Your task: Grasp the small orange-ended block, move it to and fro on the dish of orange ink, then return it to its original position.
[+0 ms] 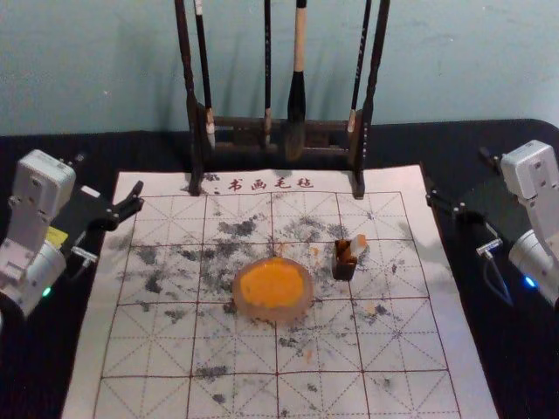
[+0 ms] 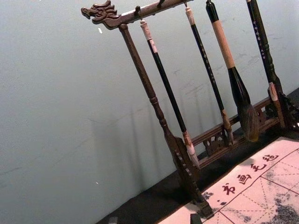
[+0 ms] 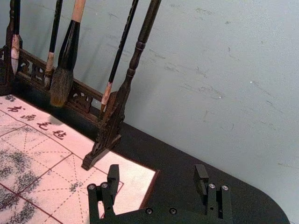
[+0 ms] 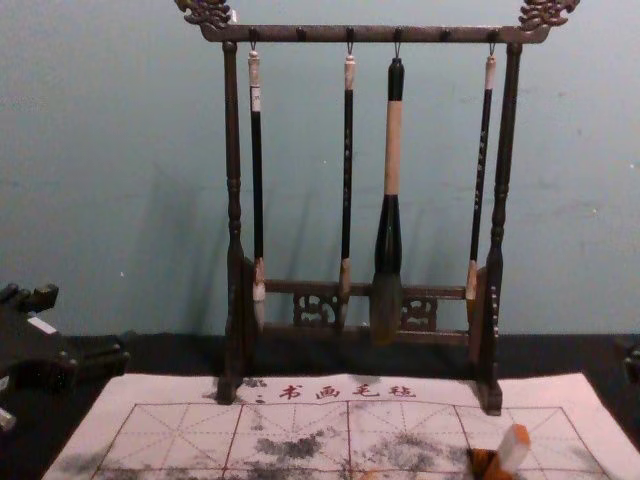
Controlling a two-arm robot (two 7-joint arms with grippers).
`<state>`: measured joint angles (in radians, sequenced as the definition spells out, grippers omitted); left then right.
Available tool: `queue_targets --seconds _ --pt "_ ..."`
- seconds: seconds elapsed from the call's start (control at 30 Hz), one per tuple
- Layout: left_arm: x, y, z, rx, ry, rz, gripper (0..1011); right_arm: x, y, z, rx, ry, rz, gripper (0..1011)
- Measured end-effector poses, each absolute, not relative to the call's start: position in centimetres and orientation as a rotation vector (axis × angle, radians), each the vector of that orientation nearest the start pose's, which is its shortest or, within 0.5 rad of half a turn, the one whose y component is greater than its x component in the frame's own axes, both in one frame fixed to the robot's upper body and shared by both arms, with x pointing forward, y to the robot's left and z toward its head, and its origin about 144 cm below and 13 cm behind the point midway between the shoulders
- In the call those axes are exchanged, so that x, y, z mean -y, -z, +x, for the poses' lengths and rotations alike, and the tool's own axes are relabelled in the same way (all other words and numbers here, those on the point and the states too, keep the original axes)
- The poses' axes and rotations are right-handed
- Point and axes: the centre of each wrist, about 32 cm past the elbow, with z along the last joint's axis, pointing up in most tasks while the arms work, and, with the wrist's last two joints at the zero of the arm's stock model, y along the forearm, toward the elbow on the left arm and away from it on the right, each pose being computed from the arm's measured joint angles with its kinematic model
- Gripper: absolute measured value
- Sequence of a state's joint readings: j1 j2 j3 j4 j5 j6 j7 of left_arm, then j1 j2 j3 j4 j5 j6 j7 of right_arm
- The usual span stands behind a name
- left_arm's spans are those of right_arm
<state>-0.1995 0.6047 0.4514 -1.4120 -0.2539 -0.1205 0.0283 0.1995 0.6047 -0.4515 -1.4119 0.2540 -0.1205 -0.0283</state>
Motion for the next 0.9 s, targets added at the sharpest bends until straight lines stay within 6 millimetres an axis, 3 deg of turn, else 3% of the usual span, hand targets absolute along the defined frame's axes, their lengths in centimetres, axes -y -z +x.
queue_targets --seconds 0.9 --pt "-30.97 -113.98 48.86 0.285 -1.248 0.304 1001 30.97 -113.98 48.86 0.285 1.248 -0.305 1002"
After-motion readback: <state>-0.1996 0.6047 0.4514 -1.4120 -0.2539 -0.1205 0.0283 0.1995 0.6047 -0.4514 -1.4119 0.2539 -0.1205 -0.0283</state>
